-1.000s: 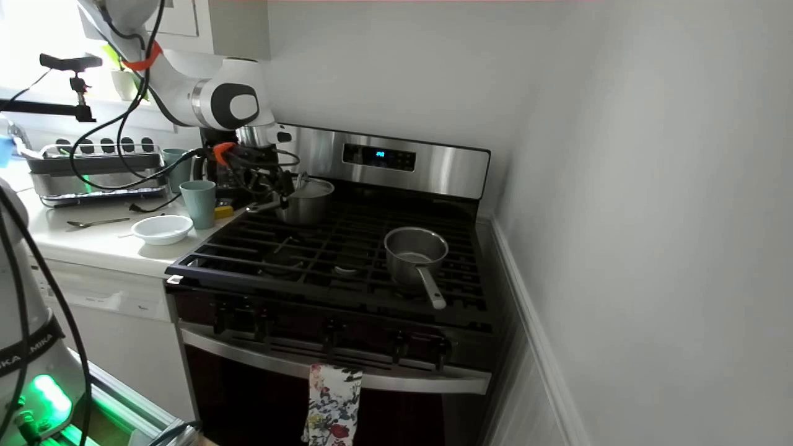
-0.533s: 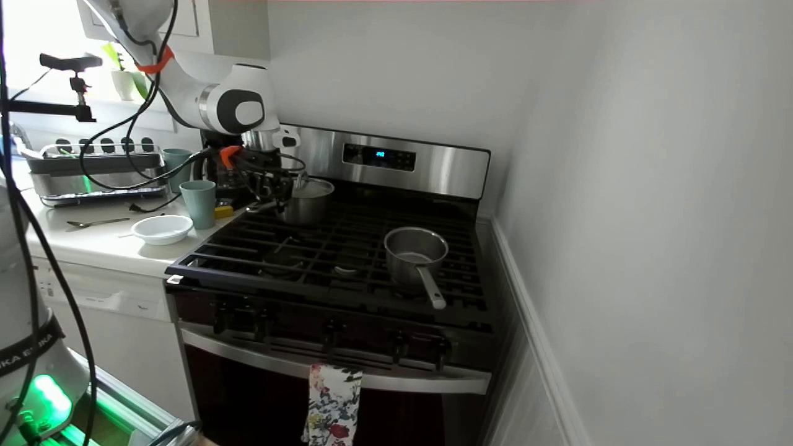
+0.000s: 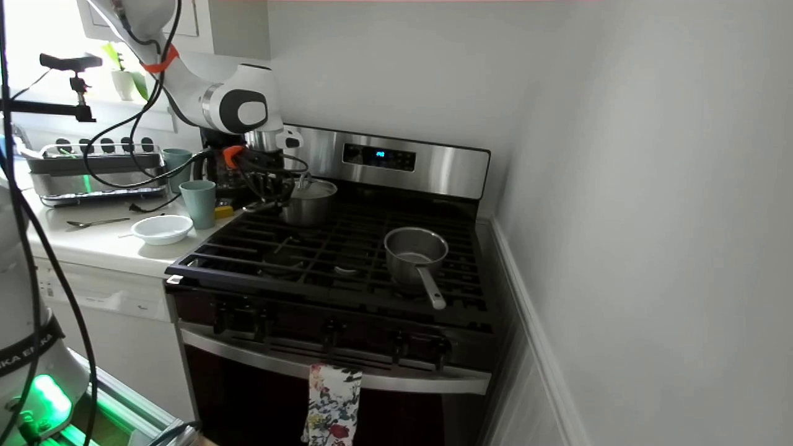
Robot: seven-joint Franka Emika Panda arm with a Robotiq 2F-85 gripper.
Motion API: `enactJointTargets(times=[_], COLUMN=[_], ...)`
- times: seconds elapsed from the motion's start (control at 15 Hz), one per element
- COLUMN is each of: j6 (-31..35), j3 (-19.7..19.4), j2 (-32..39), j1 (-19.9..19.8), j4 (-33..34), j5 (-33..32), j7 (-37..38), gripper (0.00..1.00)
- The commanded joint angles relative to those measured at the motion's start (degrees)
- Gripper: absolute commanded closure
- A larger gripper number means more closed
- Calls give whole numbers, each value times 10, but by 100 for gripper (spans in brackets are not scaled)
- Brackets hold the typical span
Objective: Slide the silver pot on the left to the bottom left cooker on the hob of the stove, press the middle left button right under the screen on the stove button display
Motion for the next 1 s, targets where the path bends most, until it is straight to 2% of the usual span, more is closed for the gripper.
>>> enactJointTargets(times=[0.0, 0.93], j6=[-25, -87], j3=[-7, -8], j2=[-11, -70], j1=[3, 8], j4=[1, -70], j5=[30, 27], j7=[-30, -29], gripper=[93, 93])
